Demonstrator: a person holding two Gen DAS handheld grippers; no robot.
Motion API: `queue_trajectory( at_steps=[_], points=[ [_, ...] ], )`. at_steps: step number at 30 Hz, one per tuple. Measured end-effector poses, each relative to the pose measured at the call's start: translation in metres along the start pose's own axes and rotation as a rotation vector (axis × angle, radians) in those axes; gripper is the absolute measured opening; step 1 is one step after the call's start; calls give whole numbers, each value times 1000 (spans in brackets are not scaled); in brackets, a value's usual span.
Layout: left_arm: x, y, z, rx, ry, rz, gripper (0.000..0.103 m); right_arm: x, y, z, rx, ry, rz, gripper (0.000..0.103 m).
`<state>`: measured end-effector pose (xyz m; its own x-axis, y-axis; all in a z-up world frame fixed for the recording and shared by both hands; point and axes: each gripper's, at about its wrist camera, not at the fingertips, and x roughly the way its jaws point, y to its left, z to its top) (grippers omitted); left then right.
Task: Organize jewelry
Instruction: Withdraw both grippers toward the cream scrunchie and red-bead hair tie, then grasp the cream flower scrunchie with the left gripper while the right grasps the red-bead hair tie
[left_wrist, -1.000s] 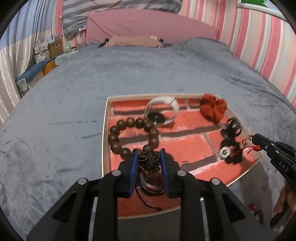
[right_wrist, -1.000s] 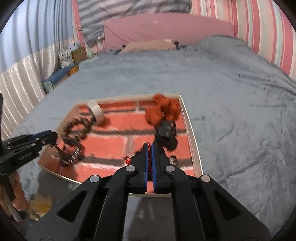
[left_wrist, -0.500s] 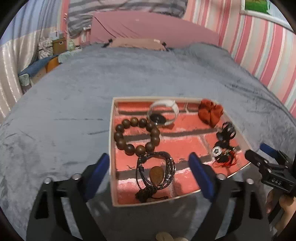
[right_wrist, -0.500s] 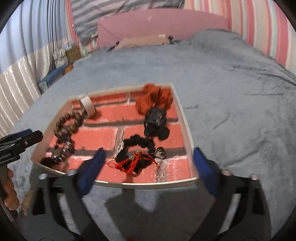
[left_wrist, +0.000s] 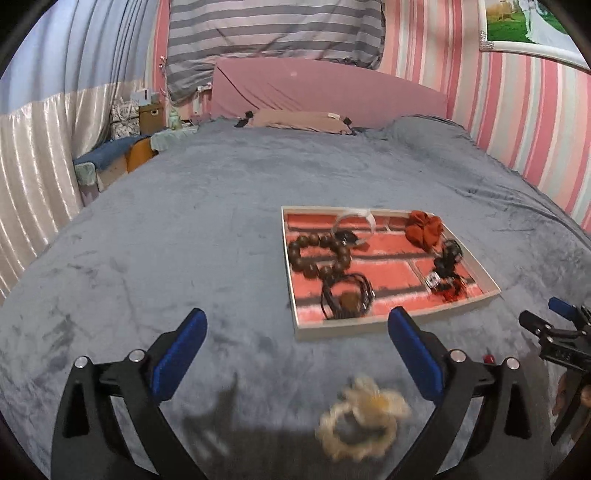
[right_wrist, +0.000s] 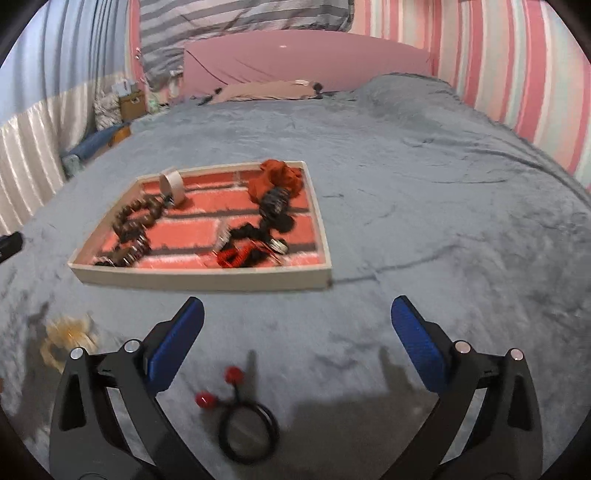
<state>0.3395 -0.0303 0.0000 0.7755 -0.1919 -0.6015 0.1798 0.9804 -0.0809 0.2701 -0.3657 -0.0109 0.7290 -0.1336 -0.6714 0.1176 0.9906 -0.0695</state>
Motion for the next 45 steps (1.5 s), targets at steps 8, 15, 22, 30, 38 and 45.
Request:
queue_trajectory(
  at_steps=[8,15,22,30,38,45],
  points=[
    [-10,-9,-45,31,57,-7,96,-10,-3,-38,13,31,18,99],
    [3,-19,-68,50,98,18,96,-8,-6,-62,13,72,14,99],
    [18,-20,-80,54,138,25,96,-2,-14,-71,42,98,26,98],
    [24,-18,-84,50,156,-8,96,7,-4,-77,13,132,64,76],
    [32,-32,-91,116,182,-41,66,13,1,-79,-11,143,79,55],
    [37,-25,-92,76,200,-80,35,11,11,-79,-45,132,95,18]
  ],
)
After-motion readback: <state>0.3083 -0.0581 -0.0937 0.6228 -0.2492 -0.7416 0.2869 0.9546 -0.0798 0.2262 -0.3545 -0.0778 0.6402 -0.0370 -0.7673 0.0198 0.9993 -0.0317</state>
